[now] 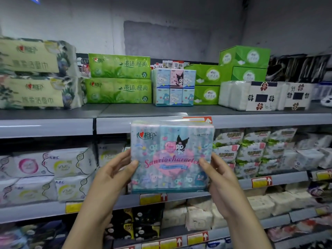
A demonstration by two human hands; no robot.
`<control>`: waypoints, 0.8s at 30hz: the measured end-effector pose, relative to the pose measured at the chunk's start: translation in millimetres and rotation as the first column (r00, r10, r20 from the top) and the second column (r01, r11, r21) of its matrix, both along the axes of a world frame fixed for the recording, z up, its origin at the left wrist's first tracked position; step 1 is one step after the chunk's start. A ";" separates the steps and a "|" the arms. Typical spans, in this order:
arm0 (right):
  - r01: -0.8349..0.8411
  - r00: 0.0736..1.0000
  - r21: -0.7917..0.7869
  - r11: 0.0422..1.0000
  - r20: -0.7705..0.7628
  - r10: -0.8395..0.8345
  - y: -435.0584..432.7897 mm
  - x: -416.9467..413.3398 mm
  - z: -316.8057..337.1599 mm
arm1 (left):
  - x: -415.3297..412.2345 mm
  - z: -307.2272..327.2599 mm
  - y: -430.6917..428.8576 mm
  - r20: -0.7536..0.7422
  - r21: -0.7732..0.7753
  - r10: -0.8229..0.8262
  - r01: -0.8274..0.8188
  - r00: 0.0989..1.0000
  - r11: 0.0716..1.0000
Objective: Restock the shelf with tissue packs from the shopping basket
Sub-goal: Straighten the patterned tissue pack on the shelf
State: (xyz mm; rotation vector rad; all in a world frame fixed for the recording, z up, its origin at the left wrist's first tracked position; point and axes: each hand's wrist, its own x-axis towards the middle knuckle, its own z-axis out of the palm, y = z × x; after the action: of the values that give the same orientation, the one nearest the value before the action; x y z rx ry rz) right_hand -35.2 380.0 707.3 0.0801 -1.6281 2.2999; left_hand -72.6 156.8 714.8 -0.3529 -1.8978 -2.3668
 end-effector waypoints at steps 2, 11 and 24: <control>0.007 1.000 -0.010 1.000 -0.012 -0.007 -1.7 -5.3 1.1 | -4.9 3.9 -2.8 -0.017 -0.002 0.009 -0.009 1.000 1.000; -0.027 0.999 0.077 0.997 -0.028 0.030 7.0 -27.1 8.8 | -22.7 11.1 2.9 -0.055 -0.037 0.001 -0.003 0.998 0.999; -0.174 0.976 0.181 0.968 -0.100 0.195 74.4 -67.2 48.7 | -43.2 45.1 62.4 -0.143 0.005 0.189 -0.191 0.971 0.982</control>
State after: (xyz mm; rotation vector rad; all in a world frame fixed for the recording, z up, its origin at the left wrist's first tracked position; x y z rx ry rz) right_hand -102.4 454.5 756.0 0.4158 -1.8210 2.2327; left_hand -115.8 219.2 759.9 -0.3163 -1.7918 -2.1509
